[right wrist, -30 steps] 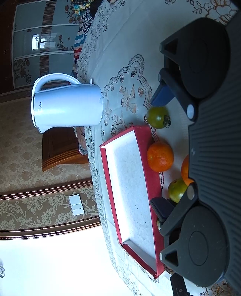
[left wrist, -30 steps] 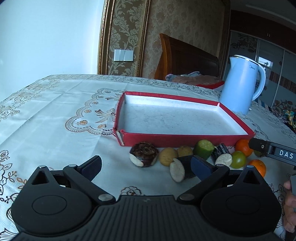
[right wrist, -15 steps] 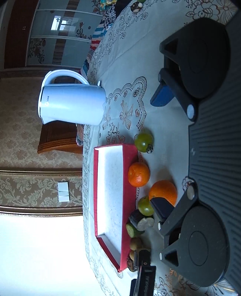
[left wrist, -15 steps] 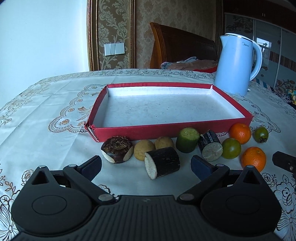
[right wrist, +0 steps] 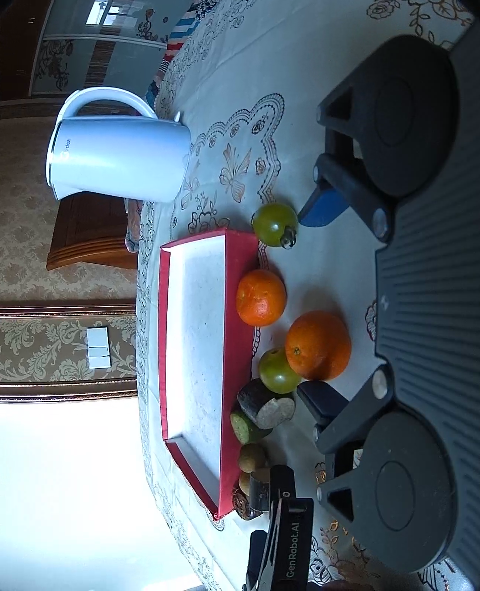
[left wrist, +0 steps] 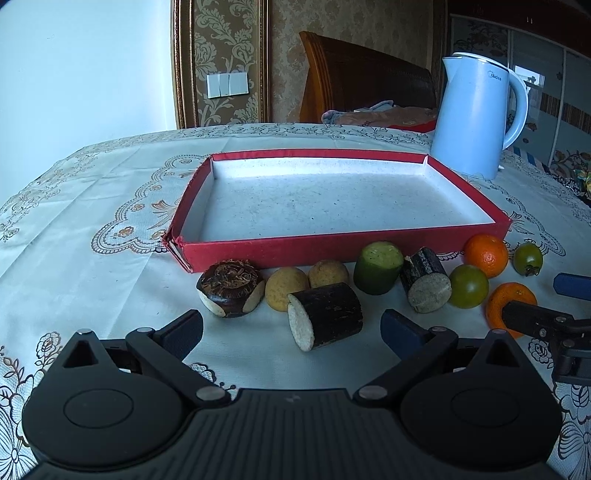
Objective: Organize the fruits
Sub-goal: 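Move the left tool to the dark yam chunk while the right tool approaches a mandarin orange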
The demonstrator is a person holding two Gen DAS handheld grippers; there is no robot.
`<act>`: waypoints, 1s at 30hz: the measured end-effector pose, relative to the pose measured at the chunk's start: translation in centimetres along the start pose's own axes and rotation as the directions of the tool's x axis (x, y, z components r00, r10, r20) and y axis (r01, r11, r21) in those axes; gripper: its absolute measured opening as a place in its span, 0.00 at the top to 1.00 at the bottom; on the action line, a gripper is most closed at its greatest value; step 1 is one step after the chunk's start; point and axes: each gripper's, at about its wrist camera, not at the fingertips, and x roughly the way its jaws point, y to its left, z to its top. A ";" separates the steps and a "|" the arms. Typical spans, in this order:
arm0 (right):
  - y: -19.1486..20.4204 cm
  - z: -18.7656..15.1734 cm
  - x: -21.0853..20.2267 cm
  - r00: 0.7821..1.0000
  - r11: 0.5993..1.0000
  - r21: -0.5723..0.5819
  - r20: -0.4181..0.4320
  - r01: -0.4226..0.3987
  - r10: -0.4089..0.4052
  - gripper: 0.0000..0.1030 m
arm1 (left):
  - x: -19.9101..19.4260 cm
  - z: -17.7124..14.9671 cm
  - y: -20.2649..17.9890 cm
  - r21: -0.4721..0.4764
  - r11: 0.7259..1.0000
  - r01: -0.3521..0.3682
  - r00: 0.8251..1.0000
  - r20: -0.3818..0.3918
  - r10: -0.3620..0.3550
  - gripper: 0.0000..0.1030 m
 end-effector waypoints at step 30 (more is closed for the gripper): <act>0.8 -0.3 1.1 0.994 0.994 -0.033 -0.039 -0.107 0.106 0.61 | -1.0 -0.6 -1.2 0.061 0.995 0.080 0.996 0.038 -0.082 0.61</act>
